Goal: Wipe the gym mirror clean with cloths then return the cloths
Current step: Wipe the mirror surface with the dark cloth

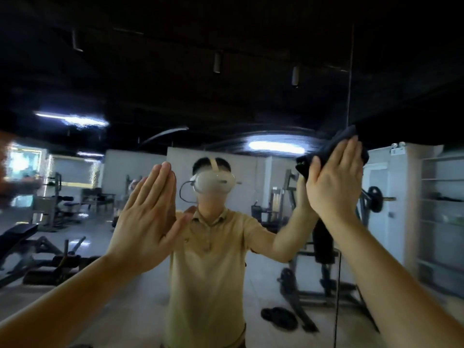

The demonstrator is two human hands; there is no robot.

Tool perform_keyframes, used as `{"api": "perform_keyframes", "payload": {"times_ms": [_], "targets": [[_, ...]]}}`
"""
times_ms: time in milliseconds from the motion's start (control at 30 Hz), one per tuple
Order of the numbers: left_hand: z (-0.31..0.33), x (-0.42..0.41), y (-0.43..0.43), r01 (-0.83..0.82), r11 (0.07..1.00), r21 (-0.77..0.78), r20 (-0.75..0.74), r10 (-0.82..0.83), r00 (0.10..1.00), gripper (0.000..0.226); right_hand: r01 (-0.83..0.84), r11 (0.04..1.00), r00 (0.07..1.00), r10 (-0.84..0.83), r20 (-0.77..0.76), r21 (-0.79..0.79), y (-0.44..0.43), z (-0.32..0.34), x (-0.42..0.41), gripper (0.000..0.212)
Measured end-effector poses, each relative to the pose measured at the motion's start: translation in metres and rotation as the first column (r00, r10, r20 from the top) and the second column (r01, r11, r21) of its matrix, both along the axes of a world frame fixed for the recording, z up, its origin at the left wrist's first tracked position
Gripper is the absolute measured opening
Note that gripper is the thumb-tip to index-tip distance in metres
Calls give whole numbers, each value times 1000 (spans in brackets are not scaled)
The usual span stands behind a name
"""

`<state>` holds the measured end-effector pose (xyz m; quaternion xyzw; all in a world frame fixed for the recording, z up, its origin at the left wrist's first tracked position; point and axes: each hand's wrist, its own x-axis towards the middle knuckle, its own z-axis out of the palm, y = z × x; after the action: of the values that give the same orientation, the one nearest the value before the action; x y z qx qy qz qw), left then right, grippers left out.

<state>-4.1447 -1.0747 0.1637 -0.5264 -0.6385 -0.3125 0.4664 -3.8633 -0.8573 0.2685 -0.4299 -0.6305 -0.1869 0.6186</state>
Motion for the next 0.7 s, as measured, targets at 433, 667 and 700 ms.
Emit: {"api": "perform_keyframes", "payload": {"times_ms": [433,667,700], "targets": [[5,-7,-5,233,972,25,67,-234,970,83,-395,858,665,21,746,328,-73,-79,-120,69],[3,3,4,-51,998,-27,-14,51,999,93,-54,999,991,53,123,3,5,-91,2,73],[4,6,3,-87,995,-39,-17,86,996,95,-72,997,997,74,34,-33,-3,-89,-10,76]]}}
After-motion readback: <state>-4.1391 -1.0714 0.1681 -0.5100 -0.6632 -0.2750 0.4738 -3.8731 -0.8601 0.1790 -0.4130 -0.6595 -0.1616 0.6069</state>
